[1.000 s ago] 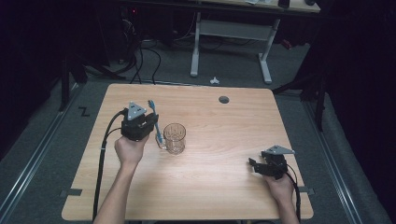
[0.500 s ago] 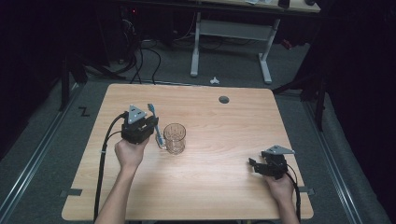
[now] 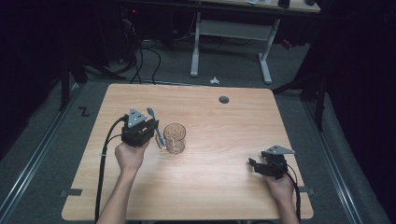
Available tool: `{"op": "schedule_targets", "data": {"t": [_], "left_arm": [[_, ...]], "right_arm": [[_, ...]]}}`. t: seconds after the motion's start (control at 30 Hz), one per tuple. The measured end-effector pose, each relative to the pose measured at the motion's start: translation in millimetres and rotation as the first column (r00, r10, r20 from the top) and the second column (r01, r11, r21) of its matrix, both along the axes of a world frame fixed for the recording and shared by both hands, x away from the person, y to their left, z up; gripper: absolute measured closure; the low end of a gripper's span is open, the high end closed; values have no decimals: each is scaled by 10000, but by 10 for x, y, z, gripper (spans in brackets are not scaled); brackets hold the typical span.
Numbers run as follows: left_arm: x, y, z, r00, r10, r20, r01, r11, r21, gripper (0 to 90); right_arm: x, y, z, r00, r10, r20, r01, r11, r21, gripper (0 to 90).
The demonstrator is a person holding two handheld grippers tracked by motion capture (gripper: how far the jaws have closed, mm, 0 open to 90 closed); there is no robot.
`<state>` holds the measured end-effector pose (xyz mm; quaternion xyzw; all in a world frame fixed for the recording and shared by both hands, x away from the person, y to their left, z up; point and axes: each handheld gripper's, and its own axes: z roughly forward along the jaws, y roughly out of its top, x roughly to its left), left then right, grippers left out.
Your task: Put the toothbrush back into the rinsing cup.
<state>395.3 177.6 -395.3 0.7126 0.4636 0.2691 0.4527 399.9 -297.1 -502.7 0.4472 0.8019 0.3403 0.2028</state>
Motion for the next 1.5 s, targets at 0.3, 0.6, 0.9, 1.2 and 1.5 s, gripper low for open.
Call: {"op": "schedule_targets", "data": {"t": [0.3, 0.6, 0.9, 1.2, 1.5], "left_arm": [[-20, -10, -38, 10000, 33, -6, -33, 9999, 96, 790], [-32, -13, -93, 9997, 201, 98, -203, 9997, 124, 798], [-52, -24, -125, 9999, 134, -2, -134, 9998, 164, 796], [-79, -39, -156, 10000, -28, -63, 30, 9996, 280, 792], [-107, -55, -152, 9999, -17, 103, 11, 9985, 542, 794]], "right_arm": [[-1, 1, 0, 10000, -4, -4, 4, 10000, 3, 338], [0, 0, 0, 10000, 11, 8, -11, 10000, -3, 338], [0, 0, 0, 10000, 13, 8, -13, 10000, -4, 338], [0, 0, 0, 10000, 14, 8, -14, 10000, -5, 338], [1, 0, 0, 10000, 15, 8, -15, 10000, -5, 338]]}}
